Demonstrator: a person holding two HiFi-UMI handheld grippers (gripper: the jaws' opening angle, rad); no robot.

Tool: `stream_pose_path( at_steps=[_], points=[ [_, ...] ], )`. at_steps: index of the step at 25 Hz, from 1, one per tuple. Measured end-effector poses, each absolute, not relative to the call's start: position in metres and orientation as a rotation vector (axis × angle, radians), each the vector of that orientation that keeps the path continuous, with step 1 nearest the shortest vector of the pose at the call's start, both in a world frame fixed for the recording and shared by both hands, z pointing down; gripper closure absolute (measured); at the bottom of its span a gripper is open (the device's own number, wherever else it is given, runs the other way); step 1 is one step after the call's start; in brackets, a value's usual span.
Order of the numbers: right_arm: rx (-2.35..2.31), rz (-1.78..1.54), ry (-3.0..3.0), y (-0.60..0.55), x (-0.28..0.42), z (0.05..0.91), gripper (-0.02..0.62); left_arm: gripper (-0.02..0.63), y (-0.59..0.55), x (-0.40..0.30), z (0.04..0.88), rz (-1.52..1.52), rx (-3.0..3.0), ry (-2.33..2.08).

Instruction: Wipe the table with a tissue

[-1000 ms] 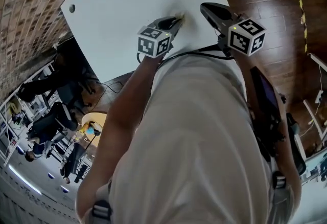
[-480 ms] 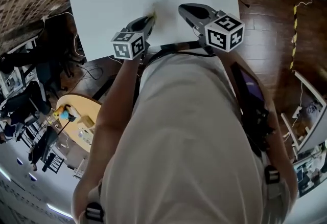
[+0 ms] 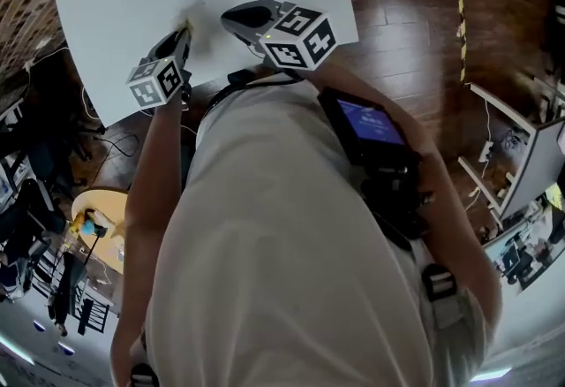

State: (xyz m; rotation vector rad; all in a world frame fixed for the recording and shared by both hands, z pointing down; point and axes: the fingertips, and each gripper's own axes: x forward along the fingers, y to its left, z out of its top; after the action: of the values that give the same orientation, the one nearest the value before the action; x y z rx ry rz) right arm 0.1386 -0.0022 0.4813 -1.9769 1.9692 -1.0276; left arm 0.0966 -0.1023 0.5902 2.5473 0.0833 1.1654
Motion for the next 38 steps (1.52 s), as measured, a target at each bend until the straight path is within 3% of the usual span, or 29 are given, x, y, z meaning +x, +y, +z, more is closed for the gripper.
stream_pose_path(
  at_steps=[14, 21, 38],
  points=[
    [-1.953, -1.049, 1.875, 0.037, 0.178, 0.483, 0.587, 0.549, -0.118, 0.155, 0.604, 1.367, 2.636, -0.039],
    [-1.955, -1.043, 1.854, 0.042, 0.193, 0.484, 0.586, 0.549, -0.12, 0.16, 0.629, 1.608, 2.788, 0.069],
    [-1.98, -1.038, 1.749, 0.061, 0.21, 0.49, 0.587, 0.554, -0.087, 0.162, 0.627, 1.584, 2.696, 0.133]
  ],
)
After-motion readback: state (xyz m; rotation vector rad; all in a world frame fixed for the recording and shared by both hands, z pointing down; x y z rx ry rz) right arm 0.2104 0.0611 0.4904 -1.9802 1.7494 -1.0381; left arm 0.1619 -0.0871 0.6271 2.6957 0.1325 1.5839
